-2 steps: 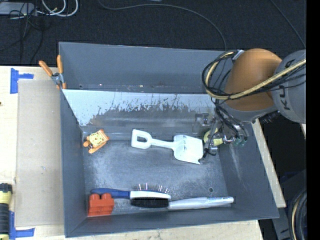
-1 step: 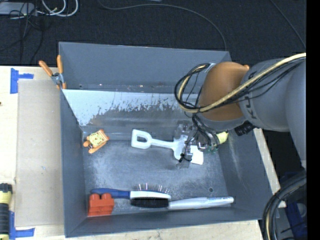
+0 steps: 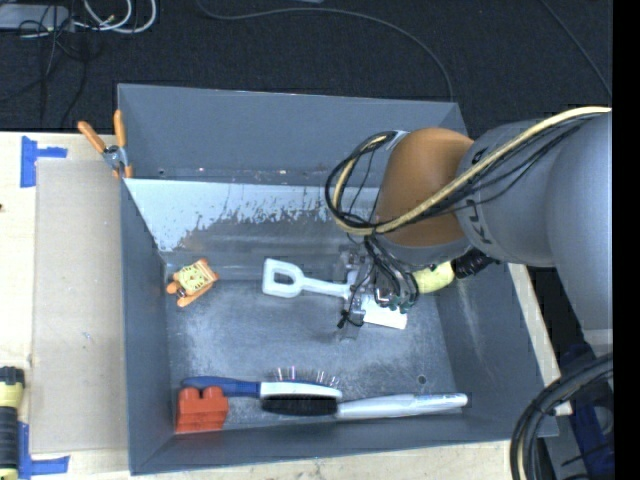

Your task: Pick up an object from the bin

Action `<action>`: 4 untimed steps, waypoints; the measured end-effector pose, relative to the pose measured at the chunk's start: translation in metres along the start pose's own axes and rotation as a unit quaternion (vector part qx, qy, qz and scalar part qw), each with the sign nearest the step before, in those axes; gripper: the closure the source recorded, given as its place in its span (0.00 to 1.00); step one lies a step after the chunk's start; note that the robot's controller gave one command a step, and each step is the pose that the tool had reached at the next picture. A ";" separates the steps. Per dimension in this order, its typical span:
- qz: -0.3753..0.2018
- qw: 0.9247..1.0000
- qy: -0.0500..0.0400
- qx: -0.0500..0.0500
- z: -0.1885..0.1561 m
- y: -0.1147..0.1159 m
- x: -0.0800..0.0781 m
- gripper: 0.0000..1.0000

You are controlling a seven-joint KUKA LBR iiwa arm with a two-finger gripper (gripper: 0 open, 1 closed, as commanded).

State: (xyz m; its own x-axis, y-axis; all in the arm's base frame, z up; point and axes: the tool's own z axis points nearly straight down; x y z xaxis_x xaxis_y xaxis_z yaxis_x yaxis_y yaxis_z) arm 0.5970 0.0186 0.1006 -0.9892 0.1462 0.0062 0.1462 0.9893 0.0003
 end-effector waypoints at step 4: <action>0.159 0.987 -0.002 -0.002 0.030 -0.018 -0.007 1.00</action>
Offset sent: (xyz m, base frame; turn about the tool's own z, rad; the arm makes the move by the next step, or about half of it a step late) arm 0.0011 -0.0052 -0.0306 0.2016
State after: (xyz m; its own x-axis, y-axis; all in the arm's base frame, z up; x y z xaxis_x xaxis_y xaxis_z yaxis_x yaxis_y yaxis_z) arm 0.6012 0.0002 0.0710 -0.8933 0.4495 0.0032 0.4495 0.8933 0.0021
